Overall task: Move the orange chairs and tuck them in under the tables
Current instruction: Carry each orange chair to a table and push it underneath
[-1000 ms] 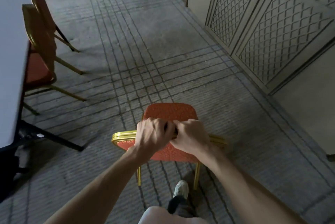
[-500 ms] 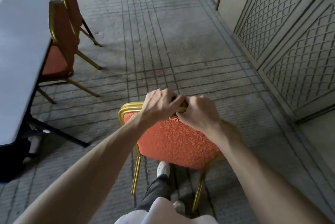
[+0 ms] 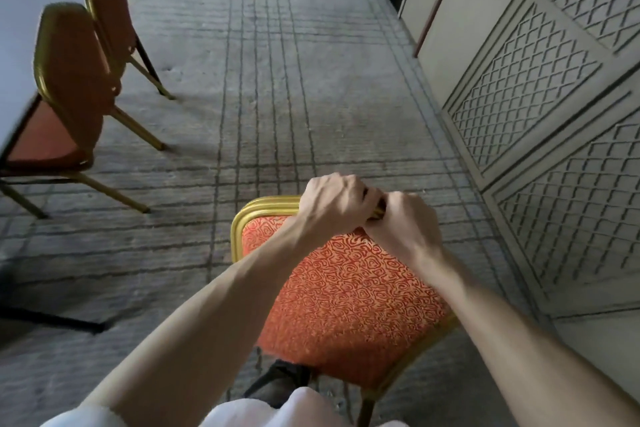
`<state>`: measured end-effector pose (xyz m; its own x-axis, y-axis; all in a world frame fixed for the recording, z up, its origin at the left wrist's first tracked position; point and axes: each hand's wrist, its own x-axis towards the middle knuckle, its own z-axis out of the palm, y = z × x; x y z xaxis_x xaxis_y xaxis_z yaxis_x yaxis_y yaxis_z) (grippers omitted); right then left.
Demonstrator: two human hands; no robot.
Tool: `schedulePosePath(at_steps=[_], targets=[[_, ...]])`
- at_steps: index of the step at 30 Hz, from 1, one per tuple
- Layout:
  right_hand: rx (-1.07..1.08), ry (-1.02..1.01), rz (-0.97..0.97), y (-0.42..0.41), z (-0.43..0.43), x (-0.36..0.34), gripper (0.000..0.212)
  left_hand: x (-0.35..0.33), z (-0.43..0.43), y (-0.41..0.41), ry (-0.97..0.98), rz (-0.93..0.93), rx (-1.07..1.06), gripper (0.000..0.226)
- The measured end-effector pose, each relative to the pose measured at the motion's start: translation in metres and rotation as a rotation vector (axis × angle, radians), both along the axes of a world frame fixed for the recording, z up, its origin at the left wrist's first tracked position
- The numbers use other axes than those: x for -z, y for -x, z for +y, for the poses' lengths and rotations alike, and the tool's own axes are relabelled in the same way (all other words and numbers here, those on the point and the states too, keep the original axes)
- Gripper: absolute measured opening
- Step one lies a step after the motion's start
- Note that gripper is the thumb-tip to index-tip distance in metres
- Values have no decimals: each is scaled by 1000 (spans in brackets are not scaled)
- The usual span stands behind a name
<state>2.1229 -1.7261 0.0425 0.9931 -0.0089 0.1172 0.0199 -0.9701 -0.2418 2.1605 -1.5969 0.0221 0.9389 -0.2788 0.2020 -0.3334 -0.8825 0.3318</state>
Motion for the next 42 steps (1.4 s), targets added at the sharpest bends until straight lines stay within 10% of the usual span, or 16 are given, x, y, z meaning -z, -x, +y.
schedulePosePath(at_steps=[18,42], targets=[[-906,-15,-146,-159,171,-37,22,-36,182,-56,174,-87,-524,47],[-1926,-36,98,-355,242,41,30,7,114,-156,133,214,-1500,53]])
